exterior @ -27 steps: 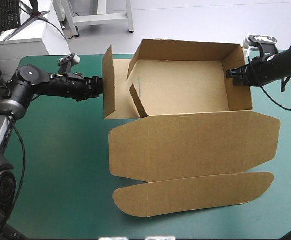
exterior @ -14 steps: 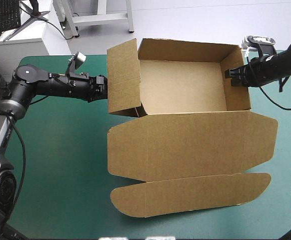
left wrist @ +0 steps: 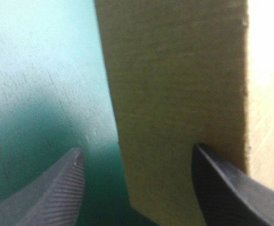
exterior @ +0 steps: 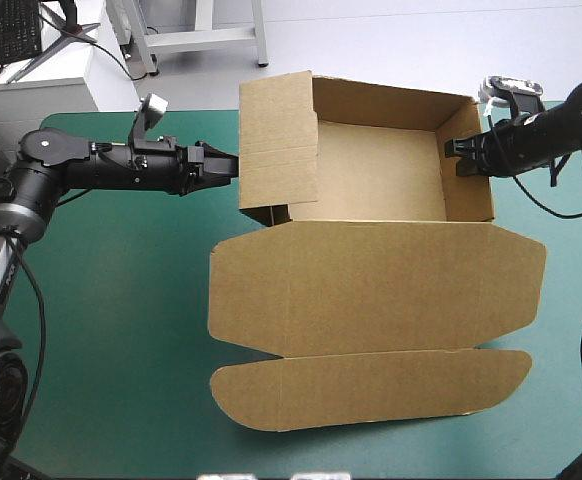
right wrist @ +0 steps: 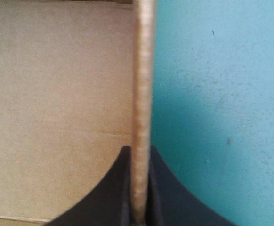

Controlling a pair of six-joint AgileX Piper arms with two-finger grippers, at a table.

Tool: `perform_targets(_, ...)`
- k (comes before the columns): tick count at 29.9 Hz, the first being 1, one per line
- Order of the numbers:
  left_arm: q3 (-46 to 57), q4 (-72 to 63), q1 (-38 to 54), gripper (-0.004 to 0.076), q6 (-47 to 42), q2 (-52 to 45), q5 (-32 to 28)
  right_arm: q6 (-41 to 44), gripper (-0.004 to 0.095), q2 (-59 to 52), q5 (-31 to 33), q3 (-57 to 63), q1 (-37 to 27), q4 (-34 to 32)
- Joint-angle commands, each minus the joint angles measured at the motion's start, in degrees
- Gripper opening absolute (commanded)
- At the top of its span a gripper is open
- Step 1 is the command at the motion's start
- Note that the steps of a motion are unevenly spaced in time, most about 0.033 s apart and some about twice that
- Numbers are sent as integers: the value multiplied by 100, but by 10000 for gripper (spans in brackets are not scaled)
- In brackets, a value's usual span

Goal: Fold the box

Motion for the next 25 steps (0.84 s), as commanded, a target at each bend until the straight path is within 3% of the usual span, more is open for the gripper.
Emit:
perform_targets(1,-145,-473,-49,469,48,-359,400,48,-16,-225,-190,-153,235,329)
perform_targets(16,-145,-394,-57,469,-52,-695,400,327,-16,62,-629,-153,1044,356)
perform_targets(25,-145,904,-57,469,-469,-717,400,667,-8,62,-940,-153,1500,9)
